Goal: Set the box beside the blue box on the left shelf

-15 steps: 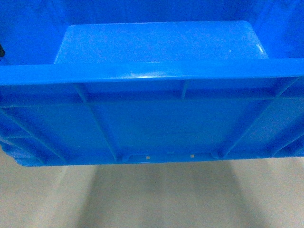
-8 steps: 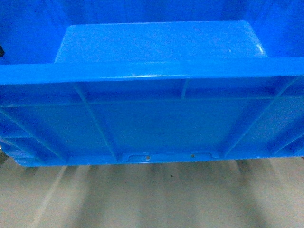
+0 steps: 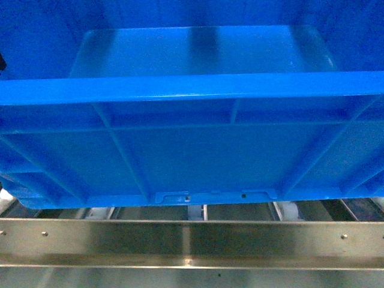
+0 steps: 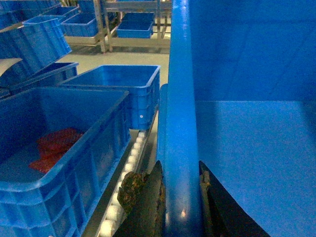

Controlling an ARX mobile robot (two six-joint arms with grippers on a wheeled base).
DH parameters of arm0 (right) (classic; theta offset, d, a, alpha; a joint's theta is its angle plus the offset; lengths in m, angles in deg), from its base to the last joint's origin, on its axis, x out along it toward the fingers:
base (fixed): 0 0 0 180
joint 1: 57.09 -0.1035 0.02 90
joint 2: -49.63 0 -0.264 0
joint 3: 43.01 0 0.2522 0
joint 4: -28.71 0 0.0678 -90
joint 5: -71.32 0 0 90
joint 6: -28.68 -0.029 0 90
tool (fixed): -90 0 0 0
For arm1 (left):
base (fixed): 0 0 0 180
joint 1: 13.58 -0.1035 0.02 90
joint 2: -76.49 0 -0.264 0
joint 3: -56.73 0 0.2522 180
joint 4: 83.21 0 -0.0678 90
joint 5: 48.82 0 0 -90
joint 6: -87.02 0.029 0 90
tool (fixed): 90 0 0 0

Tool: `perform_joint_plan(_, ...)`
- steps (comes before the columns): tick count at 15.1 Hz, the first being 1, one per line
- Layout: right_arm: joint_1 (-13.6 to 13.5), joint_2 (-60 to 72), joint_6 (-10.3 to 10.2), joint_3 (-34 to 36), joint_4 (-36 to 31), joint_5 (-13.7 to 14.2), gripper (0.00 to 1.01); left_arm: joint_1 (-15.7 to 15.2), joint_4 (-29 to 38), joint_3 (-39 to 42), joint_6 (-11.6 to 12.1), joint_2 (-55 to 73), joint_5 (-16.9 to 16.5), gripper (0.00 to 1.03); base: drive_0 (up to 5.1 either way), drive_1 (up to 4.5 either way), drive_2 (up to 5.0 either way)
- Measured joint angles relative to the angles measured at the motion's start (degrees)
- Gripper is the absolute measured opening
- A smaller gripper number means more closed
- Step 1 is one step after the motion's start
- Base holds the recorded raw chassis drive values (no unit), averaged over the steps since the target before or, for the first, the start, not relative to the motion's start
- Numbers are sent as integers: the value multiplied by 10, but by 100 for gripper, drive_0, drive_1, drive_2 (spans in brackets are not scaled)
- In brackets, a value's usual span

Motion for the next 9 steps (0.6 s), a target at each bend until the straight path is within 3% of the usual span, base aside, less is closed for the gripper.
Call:
perform_joint_plan(3, 0, 0, 0, 0, 0, 0, 14, 0, 0, 0, 0, 0, 0, 11, -5, 429, -438)
perform_joint_plan(9, 0, 3, 0, 0, 0, 0, 14, 0, 0, 0, 0, 1, -1, 11, 0, 0, 0)
